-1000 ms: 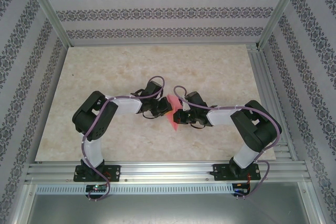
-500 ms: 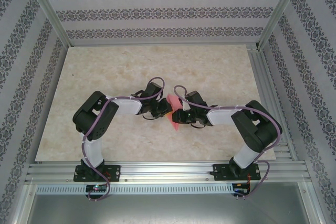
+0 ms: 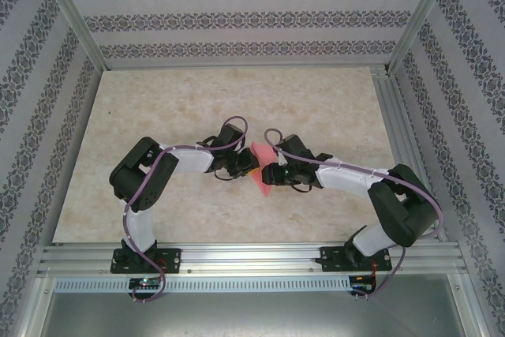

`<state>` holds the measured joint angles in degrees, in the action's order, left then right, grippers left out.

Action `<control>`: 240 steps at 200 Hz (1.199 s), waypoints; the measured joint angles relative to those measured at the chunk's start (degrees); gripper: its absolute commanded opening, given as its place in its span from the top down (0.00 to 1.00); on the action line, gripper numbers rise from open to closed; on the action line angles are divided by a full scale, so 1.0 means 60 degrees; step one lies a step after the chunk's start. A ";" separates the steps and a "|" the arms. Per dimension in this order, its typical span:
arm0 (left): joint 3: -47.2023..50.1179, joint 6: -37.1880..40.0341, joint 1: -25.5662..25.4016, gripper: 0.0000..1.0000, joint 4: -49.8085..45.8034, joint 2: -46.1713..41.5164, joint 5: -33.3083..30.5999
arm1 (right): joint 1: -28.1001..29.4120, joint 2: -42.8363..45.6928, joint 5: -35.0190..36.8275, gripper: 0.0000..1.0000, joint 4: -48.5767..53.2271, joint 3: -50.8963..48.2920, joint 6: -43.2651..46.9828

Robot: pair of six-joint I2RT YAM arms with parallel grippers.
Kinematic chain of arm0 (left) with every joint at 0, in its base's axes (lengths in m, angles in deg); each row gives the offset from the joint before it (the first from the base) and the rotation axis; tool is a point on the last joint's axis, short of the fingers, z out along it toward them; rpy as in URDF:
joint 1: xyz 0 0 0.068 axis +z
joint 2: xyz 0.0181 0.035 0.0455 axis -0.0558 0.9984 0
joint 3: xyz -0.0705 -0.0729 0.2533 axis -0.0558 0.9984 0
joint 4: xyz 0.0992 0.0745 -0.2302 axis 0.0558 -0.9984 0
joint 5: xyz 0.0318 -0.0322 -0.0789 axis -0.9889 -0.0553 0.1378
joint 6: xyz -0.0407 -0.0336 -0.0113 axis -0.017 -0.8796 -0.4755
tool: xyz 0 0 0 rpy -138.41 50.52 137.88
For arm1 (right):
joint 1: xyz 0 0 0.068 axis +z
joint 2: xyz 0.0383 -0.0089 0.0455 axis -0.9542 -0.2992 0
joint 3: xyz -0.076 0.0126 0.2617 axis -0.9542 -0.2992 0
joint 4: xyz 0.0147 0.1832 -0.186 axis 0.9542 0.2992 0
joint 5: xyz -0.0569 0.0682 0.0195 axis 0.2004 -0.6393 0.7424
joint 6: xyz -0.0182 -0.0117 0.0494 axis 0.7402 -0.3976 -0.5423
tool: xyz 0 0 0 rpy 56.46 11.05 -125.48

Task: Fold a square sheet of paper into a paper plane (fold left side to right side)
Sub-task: Fourth fold the wing at the center of the table.

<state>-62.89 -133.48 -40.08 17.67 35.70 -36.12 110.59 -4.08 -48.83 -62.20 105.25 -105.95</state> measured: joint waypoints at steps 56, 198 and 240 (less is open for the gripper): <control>0.0004 0.0000 0.0000 0.84 0.0000 0.0000 0.0004 | 0.0750 -0.0736 0.0674 0.57 0.0557 0.0692 0.0036; 0.0000 0.0004 0.0000 0.84 -0.0004 0.0000 0.0000 | 0.1155 -0.1643 0.1282 0.65 0.1020 0.1486 0.0076; 0.0000 0.0004 0.0000 0.84 -0.0004 0.0000 0.0000 | 0.1169 -0.1701 0.1282 0.71 0.1027 0.1625 0.0142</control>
<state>-62.89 -133.45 -40.08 17.65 35.70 -36.12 117.61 -14.29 -41.14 -56.03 115.00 -105.10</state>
